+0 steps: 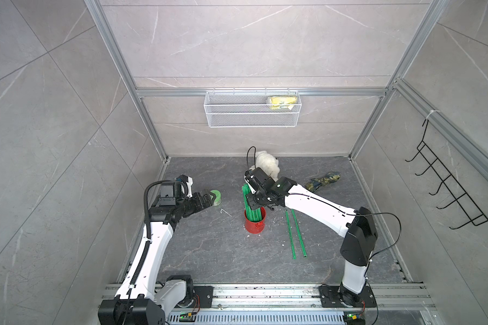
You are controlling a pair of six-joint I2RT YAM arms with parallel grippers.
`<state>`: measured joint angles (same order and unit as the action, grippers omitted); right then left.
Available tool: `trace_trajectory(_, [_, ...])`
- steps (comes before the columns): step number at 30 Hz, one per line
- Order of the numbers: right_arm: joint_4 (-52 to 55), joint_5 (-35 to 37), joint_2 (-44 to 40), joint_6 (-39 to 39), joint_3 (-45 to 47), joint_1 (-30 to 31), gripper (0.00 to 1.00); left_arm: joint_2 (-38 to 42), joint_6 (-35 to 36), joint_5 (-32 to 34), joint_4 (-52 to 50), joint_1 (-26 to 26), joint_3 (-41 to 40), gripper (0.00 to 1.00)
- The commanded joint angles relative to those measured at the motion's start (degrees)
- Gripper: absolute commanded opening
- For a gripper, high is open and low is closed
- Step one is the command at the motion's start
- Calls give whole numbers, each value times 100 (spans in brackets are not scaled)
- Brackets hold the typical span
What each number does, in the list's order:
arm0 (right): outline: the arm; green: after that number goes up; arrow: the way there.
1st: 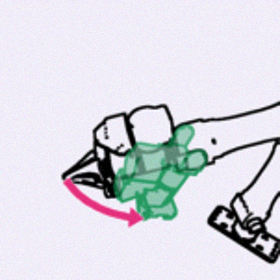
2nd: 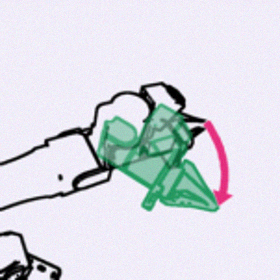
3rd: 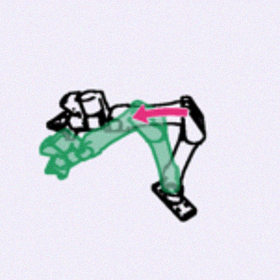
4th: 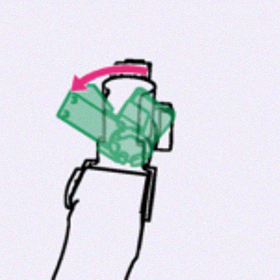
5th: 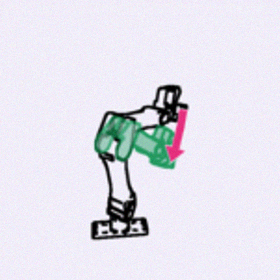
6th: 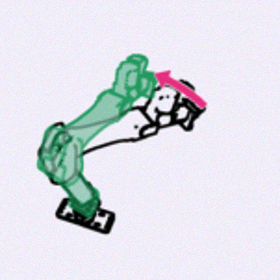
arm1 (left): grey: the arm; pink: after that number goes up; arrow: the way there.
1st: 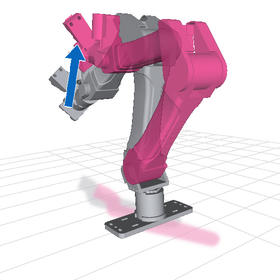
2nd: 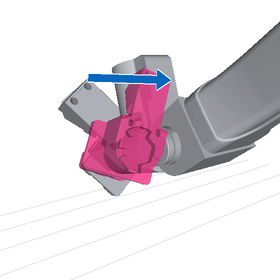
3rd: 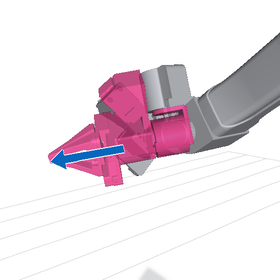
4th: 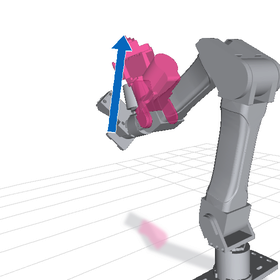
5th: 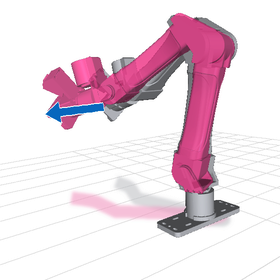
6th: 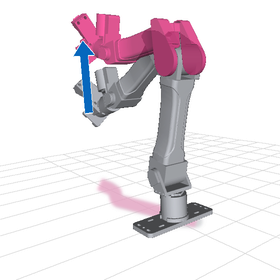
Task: Take the straws out of the storage container
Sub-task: Pick up the straw from the container.
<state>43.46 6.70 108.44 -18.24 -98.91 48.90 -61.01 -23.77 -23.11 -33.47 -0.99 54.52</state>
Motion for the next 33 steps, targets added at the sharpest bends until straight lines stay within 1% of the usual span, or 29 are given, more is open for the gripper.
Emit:
trace_trajectory(1, [83,104,151,57,-149,9,18,31,149,-185,-75,-6,234,100])
trace_trajectory(6, [94,104,134,57,-134,8,14,28,152,-184,-74,-6,236,100])
trace_trajectory(12, [127,104,69,66,-89,14,11,28,144,-180,-77,-6,235,100])
trace_trajectory(33, [259,192,-494,75,275,10,9,28,134,-194,-76,-6,242,100])
